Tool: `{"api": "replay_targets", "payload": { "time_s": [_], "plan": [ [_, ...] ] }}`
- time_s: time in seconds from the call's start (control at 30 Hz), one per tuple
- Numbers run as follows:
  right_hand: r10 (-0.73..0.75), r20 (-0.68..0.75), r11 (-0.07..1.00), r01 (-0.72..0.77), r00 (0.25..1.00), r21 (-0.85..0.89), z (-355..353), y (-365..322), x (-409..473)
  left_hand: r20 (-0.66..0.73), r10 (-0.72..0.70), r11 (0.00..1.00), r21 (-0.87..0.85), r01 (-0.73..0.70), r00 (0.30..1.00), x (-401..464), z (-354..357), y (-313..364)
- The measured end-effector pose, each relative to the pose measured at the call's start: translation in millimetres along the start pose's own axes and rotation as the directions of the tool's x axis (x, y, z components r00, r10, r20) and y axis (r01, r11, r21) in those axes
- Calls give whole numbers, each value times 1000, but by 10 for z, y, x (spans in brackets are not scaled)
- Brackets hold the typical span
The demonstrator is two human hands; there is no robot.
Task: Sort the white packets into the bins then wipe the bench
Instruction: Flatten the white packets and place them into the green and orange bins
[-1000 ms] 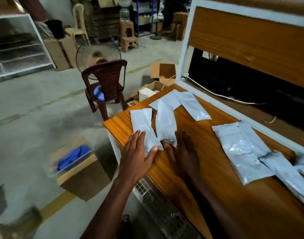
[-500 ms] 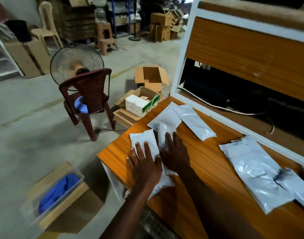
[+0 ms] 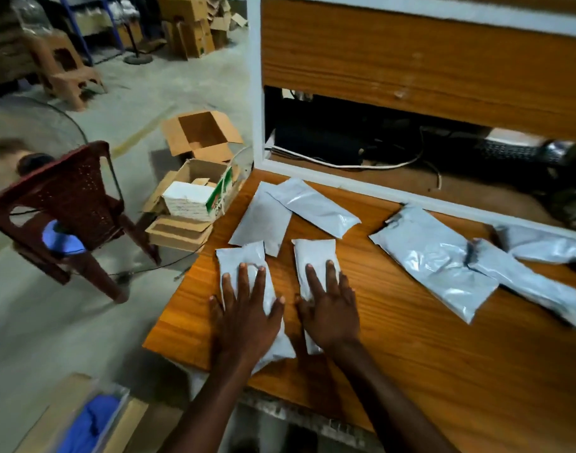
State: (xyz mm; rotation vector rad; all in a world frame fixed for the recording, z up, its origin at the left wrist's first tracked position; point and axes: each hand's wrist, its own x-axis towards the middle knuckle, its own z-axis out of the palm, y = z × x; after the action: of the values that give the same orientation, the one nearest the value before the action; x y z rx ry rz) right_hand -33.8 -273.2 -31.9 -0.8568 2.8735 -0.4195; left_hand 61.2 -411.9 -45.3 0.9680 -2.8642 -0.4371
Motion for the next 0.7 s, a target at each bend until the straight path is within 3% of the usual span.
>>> {"api": "replay_targets", "payload": {
  "time_s": [0.2, 0.37, 0.7],
  "plan": [
    [86, -151, 994, -75, 985, 77, 83, -190, -169, -50, 267, 960, -72, -270, 962, 38, 62, -105],
    [215, -197, 970, -185, 956, 159, -12, -134, -398, -39, 372, 903, -215, -371, 927, 2, 71, -115],
    [572, -392, 820, -484, 721, 305, -223, 283, -1566, -46, 631, 674, -461, -576, 775, -466, 35, 531]
  ]
}}
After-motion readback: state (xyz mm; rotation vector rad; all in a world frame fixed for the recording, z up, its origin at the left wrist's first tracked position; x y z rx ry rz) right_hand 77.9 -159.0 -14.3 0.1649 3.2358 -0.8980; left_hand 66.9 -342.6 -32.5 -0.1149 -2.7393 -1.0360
